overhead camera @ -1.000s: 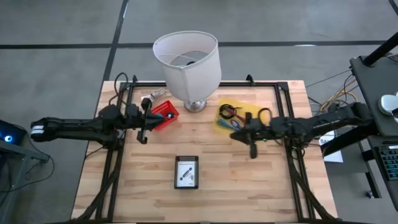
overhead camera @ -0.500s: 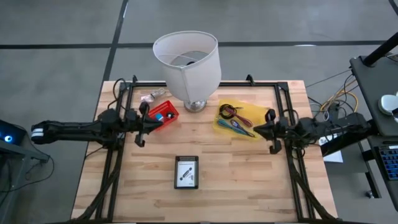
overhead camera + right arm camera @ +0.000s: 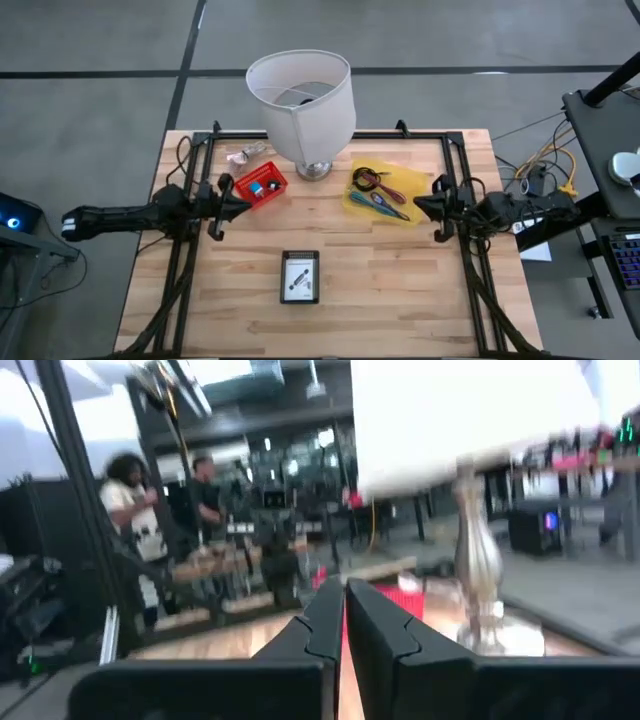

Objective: Pick and place items into bin
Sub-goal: Return to Home Position

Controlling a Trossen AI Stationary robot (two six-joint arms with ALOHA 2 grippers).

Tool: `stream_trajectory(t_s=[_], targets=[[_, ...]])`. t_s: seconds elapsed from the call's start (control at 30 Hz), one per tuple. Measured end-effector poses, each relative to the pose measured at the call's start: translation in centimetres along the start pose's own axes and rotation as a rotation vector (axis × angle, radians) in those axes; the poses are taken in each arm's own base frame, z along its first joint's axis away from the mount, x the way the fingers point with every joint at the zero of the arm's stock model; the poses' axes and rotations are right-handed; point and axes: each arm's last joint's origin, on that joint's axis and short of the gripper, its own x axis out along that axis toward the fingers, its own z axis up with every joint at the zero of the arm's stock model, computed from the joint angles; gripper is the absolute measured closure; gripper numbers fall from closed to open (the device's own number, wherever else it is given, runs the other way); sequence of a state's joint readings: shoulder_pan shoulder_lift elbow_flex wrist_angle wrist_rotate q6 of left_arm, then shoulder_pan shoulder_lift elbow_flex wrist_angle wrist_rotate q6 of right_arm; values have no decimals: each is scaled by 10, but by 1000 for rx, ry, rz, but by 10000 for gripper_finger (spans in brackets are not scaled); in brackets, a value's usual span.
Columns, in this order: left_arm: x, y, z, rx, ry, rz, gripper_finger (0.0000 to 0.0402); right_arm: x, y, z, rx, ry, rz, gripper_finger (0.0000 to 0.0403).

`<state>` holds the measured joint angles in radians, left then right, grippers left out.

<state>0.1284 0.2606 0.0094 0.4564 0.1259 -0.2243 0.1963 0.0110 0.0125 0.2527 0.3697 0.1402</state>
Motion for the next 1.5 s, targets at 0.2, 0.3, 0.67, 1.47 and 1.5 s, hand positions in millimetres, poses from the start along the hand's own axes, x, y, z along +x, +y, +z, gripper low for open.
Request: stream_trajectory(t_s=[0.2,0.3,0.67,1.47,1.5], targets=[[-2,2,-6,-13,55,53,401,1,-2,-13,42,128,-22,394],[-2,3,-5,-10,43,105,401,0,-3,-18,61,176,-34,394],[3,-3,-18,14,130,172,401,-1,-7,-20,-81,177,-154,394],[-3,-8,-16,-31,134,19,401,-1,0,-21,22,219,69,394],[-4,-8,-14,-31,124,18,401,-1,0,-21,22,220,69,394]])
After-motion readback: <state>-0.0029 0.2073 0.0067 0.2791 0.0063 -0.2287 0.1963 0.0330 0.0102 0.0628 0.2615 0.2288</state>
